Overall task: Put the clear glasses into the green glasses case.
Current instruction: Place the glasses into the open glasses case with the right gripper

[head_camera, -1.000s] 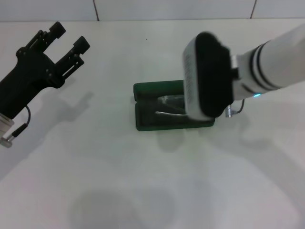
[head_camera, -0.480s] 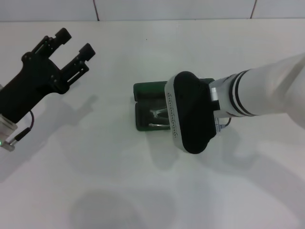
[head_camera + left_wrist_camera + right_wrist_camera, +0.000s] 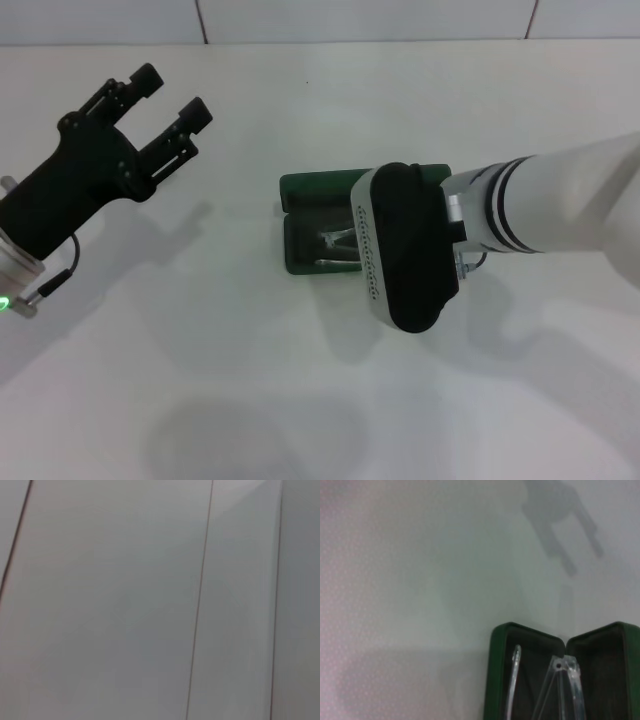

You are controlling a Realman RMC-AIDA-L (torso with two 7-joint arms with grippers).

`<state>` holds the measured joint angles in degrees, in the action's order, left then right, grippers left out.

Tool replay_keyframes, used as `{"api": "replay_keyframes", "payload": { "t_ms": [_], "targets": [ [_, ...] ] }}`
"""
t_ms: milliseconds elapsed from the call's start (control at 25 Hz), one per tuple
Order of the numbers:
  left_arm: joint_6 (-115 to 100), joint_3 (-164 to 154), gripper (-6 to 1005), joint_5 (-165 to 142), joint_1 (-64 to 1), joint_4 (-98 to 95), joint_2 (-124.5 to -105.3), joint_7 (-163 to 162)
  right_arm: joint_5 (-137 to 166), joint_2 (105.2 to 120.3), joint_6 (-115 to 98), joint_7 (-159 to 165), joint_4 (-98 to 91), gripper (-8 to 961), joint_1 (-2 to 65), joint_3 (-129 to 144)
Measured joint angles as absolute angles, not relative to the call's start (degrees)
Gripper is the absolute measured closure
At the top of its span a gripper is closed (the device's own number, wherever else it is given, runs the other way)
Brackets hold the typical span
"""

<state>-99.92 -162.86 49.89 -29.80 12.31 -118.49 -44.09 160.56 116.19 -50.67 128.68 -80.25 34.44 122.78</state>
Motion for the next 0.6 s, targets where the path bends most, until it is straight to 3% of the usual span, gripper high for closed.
{"api": "replay_keyframes", "payload": {
  "t_ms": [600],
  "targets": [
    [-99.2, -162.9, 226, 48.9, -30.0, 12.3, -119.00, -44.0, 163.8, 116.18, -48.7, 129.4, -82.4, 712, 31.2, 123.6]
  ]
}}
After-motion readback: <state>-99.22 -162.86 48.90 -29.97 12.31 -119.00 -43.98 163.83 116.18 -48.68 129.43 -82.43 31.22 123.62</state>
